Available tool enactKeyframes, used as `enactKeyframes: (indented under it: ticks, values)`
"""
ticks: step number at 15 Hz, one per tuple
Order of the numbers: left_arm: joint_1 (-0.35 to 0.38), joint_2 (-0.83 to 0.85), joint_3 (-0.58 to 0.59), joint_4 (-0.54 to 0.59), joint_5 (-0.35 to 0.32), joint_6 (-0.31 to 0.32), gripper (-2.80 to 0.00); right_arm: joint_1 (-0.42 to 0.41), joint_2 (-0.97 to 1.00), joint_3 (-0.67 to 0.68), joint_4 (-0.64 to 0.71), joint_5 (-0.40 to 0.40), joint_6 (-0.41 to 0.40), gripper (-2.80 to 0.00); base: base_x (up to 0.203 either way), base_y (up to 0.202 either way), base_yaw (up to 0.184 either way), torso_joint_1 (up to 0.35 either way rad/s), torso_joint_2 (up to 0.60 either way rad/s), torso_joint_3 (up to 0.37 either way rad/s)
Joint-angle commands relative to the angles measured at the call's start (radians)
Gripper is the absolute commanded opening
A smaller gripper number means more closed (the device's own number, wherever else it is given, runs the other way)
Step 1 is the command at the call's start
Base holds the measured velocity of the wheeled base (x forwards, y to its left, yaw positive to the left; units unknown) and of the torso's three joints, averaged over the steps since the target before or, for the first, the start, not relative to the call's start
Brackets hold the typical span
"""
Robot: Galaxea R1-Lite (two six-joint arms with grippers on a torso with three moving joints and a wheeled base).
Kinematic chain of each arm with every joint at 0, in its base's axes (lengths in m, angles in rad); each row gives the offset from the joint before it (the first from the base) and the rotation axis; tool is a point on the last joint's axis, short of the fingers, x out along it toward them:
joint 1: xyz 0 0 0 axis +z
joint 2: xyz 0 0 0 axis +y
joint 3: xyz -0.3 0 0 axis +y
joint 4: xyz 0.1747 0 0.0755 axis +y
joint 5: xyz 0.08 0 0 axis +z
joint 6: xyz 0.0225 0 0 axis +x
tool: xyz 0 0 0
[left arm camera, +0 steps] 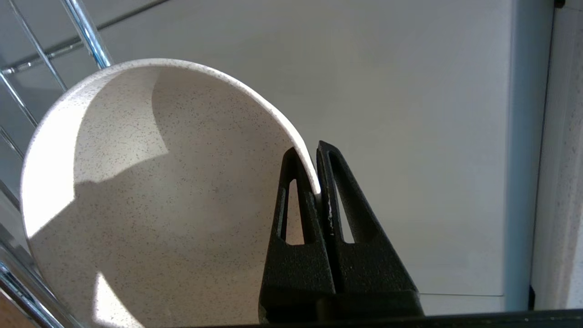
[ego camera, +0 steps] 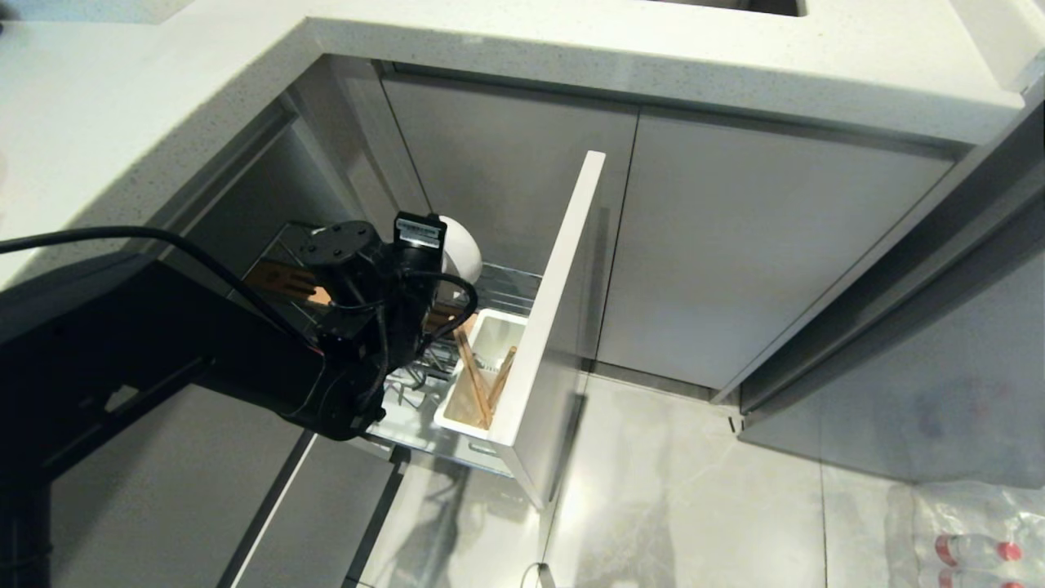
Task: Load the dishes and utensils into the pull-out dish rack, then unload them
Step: Pick up the bowl and place it in the cupboard
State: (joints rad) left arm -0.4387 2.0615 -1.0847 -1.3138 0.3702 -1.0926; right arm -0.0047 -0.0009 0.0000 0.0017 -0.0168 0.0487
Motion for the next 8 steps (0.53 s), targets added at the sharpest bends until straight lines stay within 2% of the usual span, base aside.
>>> enactKeyframes:
  ticks: [1,8]
  values:
    - [0.003,0.005,0.002,-0.007,-0.002,-0.014,-2.8,0.0,0.001,0.002,0.0,0.0,0.0,-2.8,0.0,0.0,0.0,0.0,0.0,0.0]
    - [0.006,0.035,0.002,-0.007,-0.004,-0.03,-2.8,0.0,0.001,0.002,0.0,0.0,0.0,-2.8,0.0,0.0,0.0,0.0,0.0,0.0]
